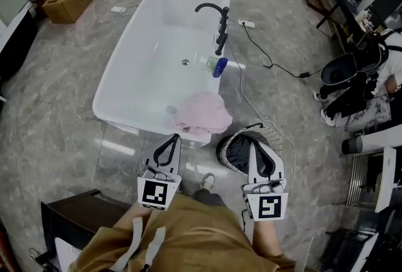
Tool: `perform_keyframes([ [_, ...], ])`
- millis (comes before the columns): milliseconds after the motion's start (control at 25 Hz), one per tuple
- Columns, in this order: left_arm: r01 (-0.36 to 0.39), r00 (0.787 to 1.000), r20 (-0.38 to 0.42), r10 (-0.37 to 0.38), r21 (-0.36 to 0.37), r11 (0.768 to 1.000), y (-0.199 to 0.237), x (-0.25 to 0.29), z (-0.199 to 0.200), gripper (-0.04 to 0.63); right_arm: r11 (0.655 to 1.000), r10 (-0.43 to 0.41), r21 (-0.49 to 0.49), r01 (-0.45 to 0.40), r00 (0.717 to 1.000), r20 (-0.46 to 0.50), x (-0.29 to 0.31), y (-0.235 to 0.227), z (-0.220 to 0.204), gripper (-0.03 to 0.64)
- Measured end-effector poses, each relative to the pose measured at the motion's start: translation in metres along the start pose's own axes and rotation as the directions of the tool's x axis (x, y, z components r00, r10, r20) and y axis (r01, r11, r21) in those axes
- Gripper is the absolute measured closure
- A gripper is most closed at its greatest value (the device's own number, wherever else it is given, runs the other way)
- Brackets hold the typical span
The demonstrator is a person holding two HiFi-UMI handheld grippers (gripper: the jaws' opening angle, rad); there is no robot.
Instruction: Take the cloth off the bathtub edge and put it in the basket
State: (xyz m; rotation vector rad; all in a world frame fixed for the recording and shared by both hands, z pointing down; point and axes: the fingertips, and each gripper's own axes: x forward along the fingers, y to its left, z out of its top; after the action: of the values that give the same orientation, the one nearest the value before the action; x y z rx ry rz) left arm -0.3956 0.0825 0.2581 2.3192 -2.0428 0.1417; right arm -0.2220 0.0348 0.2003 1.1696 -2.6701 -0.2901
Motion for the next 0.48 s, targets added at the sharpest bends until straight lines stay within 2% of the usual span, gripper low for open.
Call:
perform_keyframes([
  [200,-0.032,0.999,-0.014,0.032,0.022,0.999,-0.007,0.017,0.010,0.588,0.999,0.032,0.013,-0.032,0.999,0.030,0.009,-0.022,-0.004,0.611],
  [480,-0.053,0.996,-0.072,0.055,0.027,0.998,-0.010,0.042,-0.019,0.588,0.997,0.072,0.039,-0.072,0.997,-0.002,0.025,-0.028,-0.027,0.611],
])
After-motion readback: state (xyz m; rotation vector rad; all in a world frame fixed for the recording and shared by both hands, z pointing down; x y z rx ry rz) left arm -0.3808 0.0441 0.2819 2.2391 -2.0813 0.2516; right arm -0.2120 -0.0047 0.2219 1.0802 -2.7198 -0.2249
